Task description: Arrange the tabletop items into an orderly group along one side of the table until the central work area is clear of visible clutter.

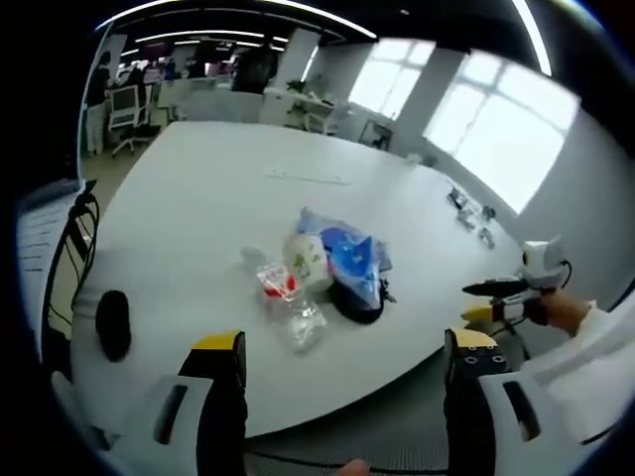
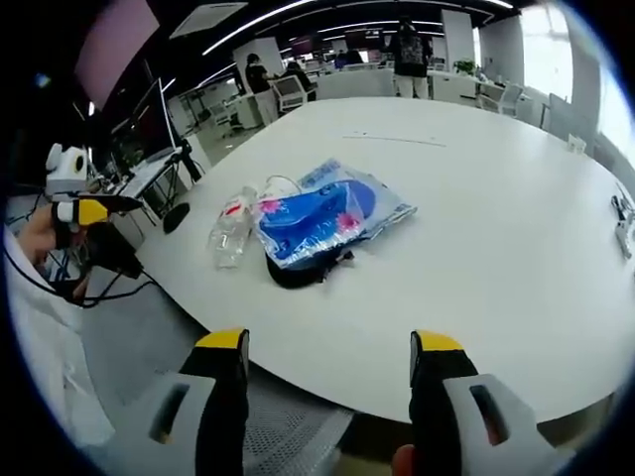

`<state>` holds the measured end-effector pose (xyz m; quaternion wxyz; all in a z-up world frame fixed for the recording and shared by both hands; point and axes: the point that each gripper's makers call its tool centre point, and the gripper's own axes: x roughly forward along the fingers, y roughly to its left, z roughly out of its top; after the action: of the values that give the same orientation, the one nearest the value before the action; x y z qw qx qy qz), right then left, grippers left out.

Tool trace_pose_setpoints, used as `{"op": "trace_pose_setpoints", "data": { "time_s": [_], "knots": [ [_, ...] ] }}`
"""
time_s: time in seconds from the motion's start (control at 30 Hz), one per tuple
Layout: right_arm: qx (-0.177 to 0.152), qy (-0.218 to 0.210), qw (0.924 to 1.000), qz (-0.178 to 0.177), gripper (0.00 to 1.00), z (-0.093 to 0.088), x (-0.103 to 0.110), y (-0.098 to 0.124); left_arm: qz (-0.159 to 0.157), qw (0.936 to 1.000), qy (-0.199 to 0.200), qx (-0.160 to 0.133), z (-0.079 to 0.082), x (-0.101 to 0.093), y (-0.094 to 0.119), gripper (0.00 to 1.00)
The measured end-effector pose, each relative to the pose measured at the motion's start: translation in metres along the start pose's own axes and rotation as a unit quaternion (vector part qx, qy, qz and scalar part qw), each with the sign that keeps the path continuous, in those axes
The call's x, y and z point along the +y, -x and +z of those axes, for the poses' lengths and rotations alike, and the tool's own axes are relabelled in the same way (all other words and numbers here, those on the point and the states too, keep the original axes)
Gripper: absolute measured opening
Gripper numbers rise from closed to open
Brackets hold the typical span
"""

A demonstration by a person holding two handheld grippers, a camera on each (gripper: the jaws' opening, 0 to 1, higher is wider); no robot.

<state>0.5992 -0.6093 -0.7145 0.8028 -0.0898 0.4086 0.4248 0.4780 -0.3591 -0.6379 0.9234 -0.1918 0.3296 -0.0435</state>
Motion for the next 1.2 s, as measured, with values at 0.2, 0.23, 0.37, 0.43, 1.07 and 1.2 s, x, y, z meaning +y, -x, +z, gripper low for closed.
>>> {"op": "trace_pose_setpoints", "data": {
  "time_s": [0.2, 0.23, 0.37, 0.43, 1.07, 1.2],
  "knots": [
    [-0.006, -0.005, 0.9999, -0.007, 0.63, -0.001, -0.002, 0.009, -0.004, 1.0, 0.002, 0.0, 0.002, 0.0, -0.001, 0.79],
    [-0.006, -0.006, 0.9999, -0.009, 0.63, -0.002, -0.002, 0.01, -0.004, 1.0, 0.002, 0.001, 0.002, 0.0, -0.002, 0.79],
    [-0.014, -0.019, 0.9995, -0.021, 0.63, -0.005, -0.006, 0.018, -0.013, 0.9999, -0.001, 0.007, 0.001, -0.005, -0.007, 0.78],
    [-0.015, -0.024, 0.9994, -0.022, 0.63, -0.008, -0.007, 0.018, -0.017, 0.9998, -0.005, 0.01, 0.0, -0.007, -0.009, 0.78],
    [-0.023, -0.024, 0.999, -0.029, 0.63, -0.004, -0.014, 0.021, -0.017, 0.9998, 0.006, -0.004, 0.003, -0.009, -0.009, 0.77],
    [-0.02, -0.022, 0.9992, -0.027, 0.63, -0.008, -0.012, 0.021, -0.016, 0.9998, 0.006, -0.003, -0.001, -0.009, -0.009, 0.77]
  ]
}}
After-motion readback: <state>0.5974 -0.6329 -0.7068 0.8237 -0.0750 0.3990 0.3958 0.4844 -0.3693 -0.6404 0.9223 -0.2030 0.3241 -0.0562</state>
